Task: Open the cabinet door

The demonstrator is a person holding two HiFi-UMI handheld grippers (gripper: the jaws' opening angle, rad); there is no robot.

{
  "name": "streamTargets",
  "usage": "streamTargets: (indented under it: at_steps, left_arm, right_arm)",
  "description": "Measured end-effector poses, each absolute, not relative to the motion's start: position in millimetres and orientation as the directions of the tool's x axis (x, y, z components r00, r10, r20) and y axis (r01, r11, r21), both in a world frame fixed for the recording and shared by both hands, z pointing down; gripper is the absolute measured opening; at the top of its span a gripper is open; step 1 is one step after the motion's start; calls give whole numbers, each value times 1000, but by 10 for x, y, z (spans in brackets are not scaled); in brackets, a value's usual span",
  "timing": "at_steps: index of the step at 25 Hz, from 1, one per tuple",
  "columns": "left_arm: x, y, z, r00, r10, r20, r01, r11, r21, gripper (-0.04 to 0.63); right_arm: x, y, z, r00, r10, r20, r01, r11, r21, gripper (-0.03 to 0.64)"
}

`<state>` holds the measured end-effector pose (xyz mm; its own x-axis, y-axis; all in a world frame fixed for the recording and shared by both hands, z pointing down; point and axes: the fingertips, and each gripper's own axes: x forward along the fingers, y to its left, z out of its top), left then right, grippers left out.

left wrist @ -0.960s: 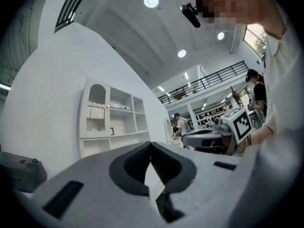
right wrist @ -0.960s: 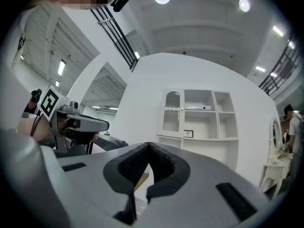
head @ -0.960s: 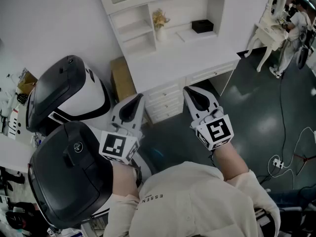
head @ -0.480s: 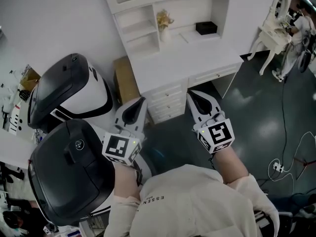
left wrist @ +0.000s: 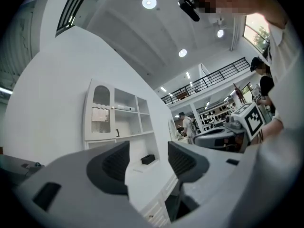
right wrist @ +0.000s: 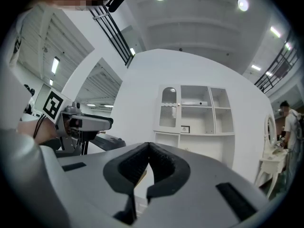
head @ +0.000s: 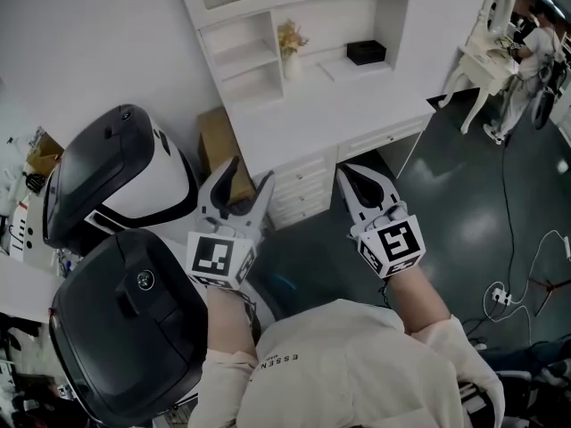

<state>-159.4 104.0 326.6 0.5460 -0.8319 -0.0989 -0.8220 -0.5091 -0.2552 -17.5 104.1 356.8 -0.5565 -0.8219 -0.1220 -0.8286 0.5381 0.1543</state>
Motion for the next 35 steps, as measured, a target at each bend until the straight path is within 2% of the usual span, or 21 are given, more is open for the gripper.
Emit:
streamTargets:
  at_steps: [6, 12, 18, 27, 35]
  left_arm:
    - [-1632, 785, 3384, 542, -836, -86, -828, -512, -229, 233]
    - [-1526, 340, 3487, 489, -870, -62, -856, -464, -228, 233]
    - [-1215, -283, 3401, 400, -913, -82, -906, -380, -185, 233]
    - [-615, -1210, 3337, 285, -954, -92, -942, -261, -212, 232]
    - [-458, -1979, 3320, 253, -966, -50, -947, -237, -217, 232]
  right_arm:
    - [-170, 748, 3675, -554, -827, -94, -829, 538, 152, 15]
    - [-57, 181, 3759, -611, -786, -95, -789, 594, 160, 15]
    - [295, -571, 3744, -677, -731, -79, -733, 661, 160, 15]
    - [867, -1689, 3607, -744, -662, -94, -666, 722, 187, 15]
    - [962, -2461, 3456, -778, -619, -108, -626, 749, 216, 15]
